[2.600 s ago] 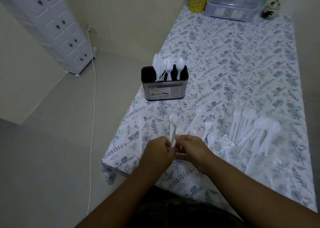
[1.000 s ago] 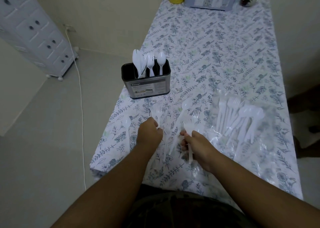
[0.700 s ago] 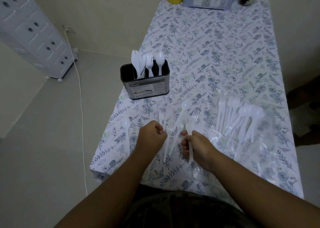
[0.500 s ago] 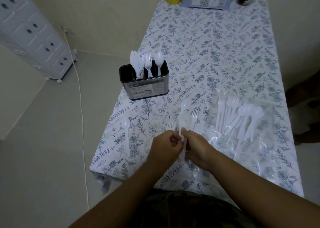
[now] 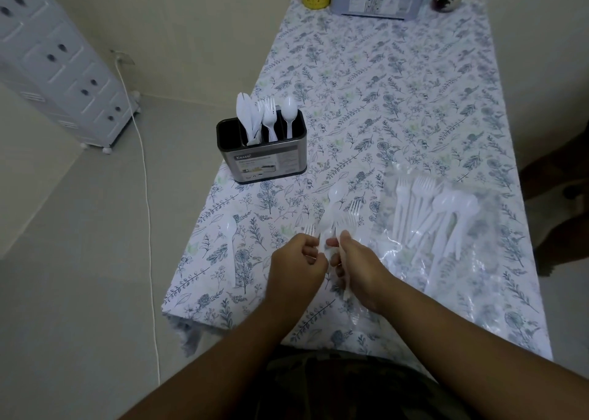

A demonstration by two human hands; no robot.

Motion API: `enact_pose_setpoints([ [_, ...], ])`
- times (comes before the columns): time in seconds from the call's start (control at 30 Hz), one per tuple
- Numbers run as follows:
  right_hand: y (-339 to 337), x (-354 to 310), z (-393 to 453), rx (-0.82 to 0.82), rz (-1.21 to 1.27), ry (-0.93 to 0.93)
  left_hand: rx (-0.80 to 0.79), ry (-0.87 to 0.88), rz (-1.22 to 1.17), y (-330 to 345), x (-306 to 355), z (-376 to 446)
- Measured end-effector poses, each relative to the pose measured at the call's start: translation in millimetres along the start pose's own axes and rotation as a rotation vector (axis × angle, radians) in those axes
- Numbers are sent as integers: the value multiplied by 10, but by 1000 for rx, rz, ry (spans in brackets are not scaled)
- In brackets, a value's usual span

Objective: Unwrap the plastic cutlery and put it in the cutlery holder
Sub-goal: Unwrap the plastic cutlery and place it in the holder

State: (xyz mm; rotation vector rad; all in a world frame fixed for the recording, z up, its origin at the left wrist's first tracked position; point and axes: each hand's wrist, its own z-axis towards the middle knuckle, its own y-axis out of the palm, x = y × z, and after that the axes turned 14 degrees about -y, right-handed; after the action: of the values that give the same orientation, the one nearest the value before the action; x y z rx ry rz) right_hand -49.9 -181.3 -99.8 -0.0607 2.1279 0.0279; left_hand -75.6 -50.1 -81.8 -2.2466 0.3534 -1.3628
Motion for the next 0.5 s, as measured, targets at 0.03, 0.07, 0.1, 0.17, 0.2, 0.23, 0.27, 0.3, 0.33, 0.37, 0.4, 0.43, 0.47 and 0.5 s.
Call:
enact_pose_setpoints([
  [0.03, 4, -4, 0, -1, -11, -9, -10, -16, 5, 4, 18, -13],
  [0.07, -2, -3, -4, -4, -38, -28, -23, -33, 7, 9, 36, -22],
  [0.1, -8, 10, -5, -15, -66, -51, -36, -49, 1, 11, 54, -29],
  [0.17, -10, 18, -18, -23, -69, -59, -47, -65, -6, 12, 71, -30],
  [0.2, -2, 15, -24, -15, -17, -33, -45, -63, 3, 17, 69, -26],
  [0.23, 3, 14, -21, 1, 68, 12, -41, -59, 15, 24, 63, -26],
  [0.27, 11, -3, -22, 18, 157, 53, -36, -53, 20, 33, 49, -27],
  [0.3, 11, -15, -21, 28, 226, 82, -36, -46, 15, 44, 32, -29],
  [0.33, 5, -21, -25, 34, 255, 94, -39, -36, 8, 56, 11, -29],
  [0.37, -5, -4, -12, 37, 254, 91, -44, -28, -3, 62, -3, -31],
  [0.4, -5, -11, -16, 34, 230, 82, -52, -24, -15, 65, -8, -36],
  [0.43, 5, -28, -28, 36, 220, 74, -61, -27, -31, 62, 1, -47],
  [0.47, 14, -38, -44, 39, 223, 77, -69, -34, -53, 58, 16, -60],
  [0.5, 20, -28, -50, 46, 233, 87, -76, -38, -80, 55, 30, -70],
])
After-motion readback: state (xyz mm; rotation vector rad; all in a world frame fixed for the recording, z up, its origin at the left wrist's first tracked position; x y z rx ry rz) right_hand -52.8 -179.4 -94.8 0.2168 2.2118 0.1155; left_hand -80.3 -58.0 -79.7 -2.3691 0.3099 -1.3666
